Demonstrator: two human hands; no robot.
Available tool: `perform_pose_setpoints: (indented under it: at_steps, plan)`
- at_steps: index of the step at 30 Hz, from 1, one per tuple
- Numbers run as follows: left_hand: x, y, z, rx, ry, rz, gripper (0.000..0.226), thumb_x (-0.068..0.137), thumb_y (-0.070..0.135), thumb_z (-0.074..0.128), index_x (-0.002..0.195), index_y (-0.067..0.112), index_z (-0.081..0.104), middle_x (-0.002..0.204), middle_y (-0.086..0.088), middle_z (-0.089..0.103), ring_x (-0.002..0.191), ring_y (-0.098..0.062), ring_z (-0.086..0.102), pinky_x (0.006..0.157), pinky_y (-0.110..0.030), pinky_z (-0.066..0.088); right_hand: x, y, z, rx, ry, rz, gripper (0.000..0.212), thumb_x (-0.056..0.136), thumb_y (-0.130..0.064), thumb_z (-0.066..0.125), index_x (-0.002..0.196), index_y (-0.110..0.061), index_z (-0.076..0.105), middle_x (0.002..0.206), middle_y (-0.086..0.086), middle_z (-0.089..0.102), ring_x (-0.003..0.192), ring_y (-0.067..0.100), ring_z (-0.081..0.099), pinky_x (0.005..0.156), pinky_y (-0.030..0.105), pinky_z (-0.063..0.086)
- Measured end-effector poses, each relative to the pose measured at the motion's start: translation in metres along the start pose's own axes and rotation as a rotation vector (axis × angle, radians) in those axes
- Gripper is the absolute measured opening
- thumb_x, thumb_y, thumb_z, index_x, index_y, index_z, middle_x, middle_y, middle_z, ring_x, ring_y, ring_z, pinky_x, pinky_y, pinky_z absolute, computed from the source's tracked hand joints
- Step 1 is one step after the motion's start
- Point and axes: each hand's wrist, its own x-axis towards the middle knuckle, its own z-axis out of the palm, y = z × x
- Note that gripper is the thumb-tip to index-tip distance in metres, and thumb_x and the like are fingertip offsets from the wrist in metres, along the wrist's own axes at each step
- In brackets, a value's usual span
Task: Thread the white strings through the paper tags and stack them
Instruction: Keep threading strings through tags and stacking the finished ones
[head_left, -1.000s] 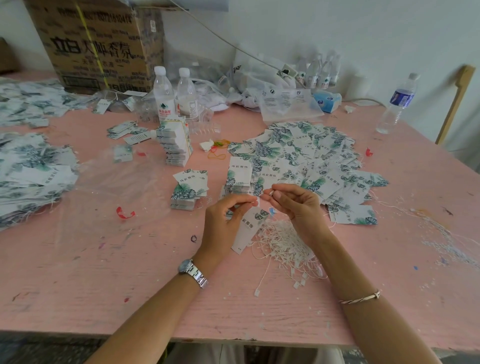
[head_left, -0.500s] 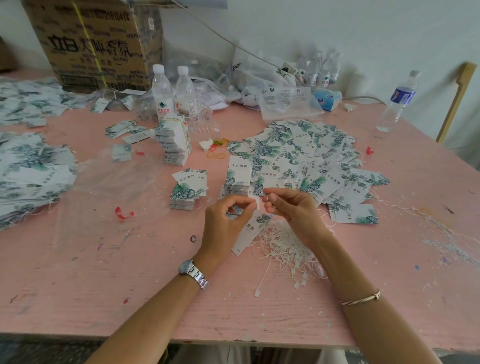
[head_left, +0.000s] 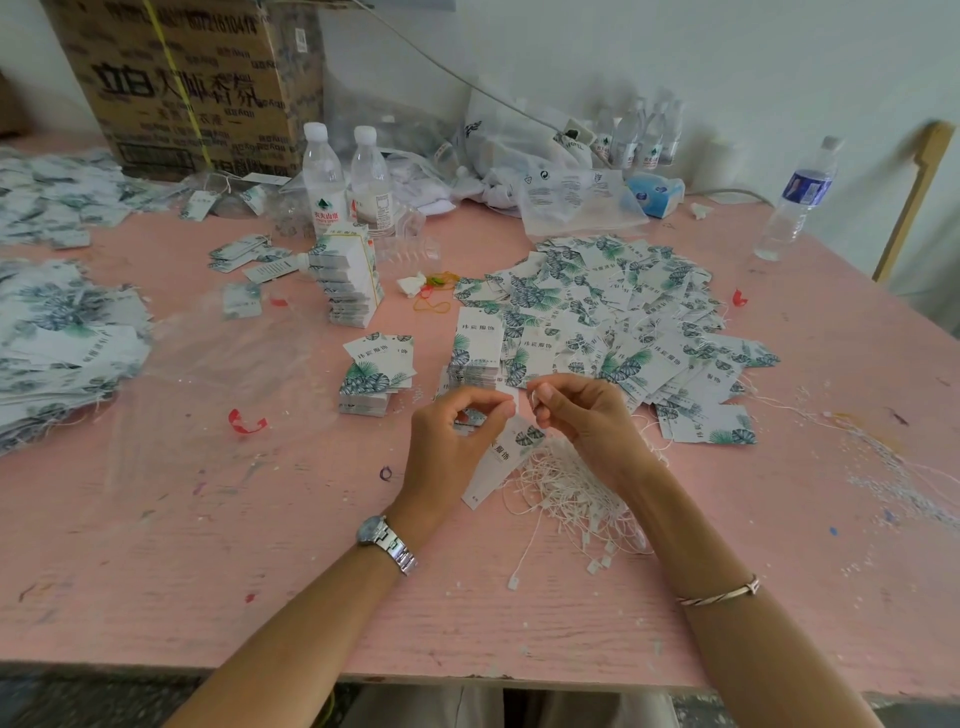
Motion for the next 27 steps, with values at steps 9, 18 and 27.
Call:
perform_pose_setpoints:
  at_steps: [9,18,27]
  plan:
    - [0.001,-0.003,0.001,-0.038,-0.041,-0.006,0.008,0.086,0.019,0.078,0.094,0.018,0.077,0.088,0.016,0.074,0.082,0.000,0.068,0.071,-0.008,0.045,-0.005,-0.005,0.008,-0.150,0.000,-0.083,0.013,0.086,-0.017,0.070,0.079,-0.006,0.071,0.060,0.003,0.059,0.049,0.009,0.046,0.047,0.018,0.037]
    - [0.000,-0.001,0.001,-0.013,-0.092,0.059,0.007,0.086,0.017,0.078,0.091,0.022,0.076,0.082,0.021,0.072,0.080,-0.001,0.068,0.073,-0.008,0.045,-0.006,-0.005,0.010,-0.223,-0.007,-0.127,0.013,0.087,-0.015,0.070,0.078,-0.006,0.069,0.053,-0.003,0.052,0.047,0.010,0.032,0.046,0.020,0.026]
    - [-0.001,-0.003,0.002,0.001,-0.100,0.014,0.005,0.088,0.020,0.076,0.092,0.021,0.077,0.084,0.016,0.074,0.081,-0.003,0.067,0.076,-0.010,0.045,-0.004,-0.003,0.011,-0.305,0.006,-0.198,0.021,0.086,-0.019,0.071,0.079,-0.001,0.066,0.058,-0.009,0.060,0.047,0.000,0.041,0.049,0.012,0.034]
